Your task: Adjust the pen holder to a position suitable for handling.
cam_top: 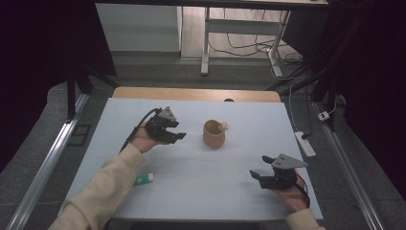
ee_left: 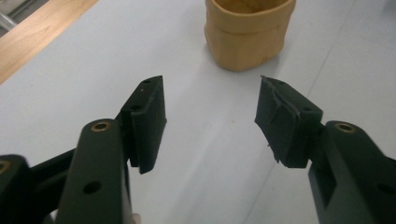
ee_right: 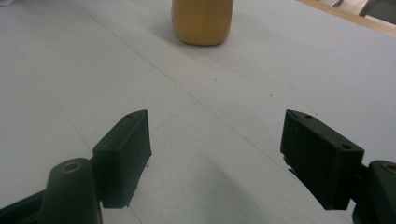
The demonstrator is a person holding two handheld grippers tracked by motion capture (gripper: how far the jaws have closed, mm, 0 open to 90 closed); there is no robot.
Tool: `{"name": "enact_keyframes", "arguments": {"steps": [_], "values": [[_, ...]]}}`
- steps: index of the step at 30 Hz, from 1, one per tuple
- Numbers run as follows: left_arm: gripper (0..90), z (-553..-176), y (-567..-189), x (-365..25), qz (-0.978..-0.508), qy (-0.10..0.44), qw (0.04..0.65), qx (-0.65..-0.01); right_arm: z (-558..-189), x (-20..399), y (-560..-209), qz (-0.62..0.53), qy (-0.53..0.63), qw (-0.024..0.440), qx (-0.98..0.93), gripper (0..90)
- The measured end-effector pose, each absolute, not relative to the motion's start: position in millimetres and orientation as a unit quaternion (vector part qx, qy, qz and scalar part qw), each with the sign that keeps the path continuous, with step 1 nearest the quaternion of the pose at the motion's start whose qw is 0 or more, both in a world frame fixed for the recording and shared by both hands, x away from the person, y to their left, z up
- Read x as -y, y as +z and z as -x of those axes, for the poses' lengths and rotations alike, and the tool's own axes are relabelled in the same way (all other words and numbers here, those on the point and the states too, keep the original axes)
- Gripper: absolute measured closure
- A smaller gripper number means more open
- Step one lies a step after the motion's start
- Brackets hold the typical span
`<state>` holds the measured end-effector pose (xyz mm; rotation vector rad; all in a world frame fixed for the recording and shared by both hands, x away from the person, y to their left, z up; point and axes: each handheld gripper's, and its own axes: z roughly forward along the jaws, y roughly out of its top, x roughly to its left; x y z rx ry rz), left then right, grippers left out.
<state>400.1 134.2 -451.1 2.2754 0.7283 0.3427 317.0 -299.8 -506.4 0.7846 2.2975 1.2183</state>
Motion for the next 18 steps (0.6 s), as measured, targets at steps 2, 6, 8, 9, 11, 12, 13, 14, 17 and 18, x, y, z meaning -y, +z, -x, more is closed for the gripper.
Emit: {"name": "enact_keyframes", "arguments": {"steps": [2, 6, 8, 9, 11, 12, 13, 14, 17, 18], "values": [[39.9, -394.7, -450.0, -138.1, -0.882, 0.133, 0.355, -0.281, -317.1, 299.1, -506.1, -0.281, 0.439, 0.211, -0.827, 23.8], [38.1, -383.0, -447.7, -147.7, -0.884, 0.137, 0.353, -0.276, -316.3, 298.9, -505.6, -0.282, 0.436, 0.212, -0.828, 23.8], [37.4, -376.6, -446.7, -153.9, -0.883, 0.138, 0.354, -0.276, -316.4, 298.9, -505.5, -0.282, 0.436, 0.213, -0.828, 23.8], [37.0, -373.5, -446.1, -156.8, -0.884, 0.139, 0.352, -0.275, -316.0, 298.9, -505.3, -0.282, 0.436, 0.213, -0.828, 23.8], [36.4, -367.4, -445.7, -161.4, -0.883, 0.140, 0.353, -0.275, -315.2, 299.3, -504.9, -0.280, 0.436, 0.215, -0.828, 23.8], [36.1, -364.1, -445.4, -164.3, -0.885, 0.140, 0.351, -0.273, -314.7, 299.6, -504.7, -0.281, 0.435, 0.214, -0.828, 23.8], [35.9, -360.9, -445.4, -167.2, -0.886, 0.141, 0.349, -0.272, -314.3, 300.0, -504.5, -0.282, 0.435, 0.214, -0.828, 23.8], [35.8, -357.0, -445.5, -170.6, -0.885, 0.142, 0.348, -0.274, -314.0, 300.3, -504.4, -0.281, 0.434, 0.214, -0.828, 23.8], [35.3, -349.4, -446.2, -177.8, -0.885, 0.144, 0.346, -0.278, -313.8, 300.9, -504.7, -0.280, 0.436, 0.215, -0.828, 23.8], [34.9, -346.7, -446.5, -181.0, -0.886, 0.144, 0.343, -0.277, -313.6, 301.0, -504.7, -0.280, 0.435, 0.215, -0.828, 23.8]]}}
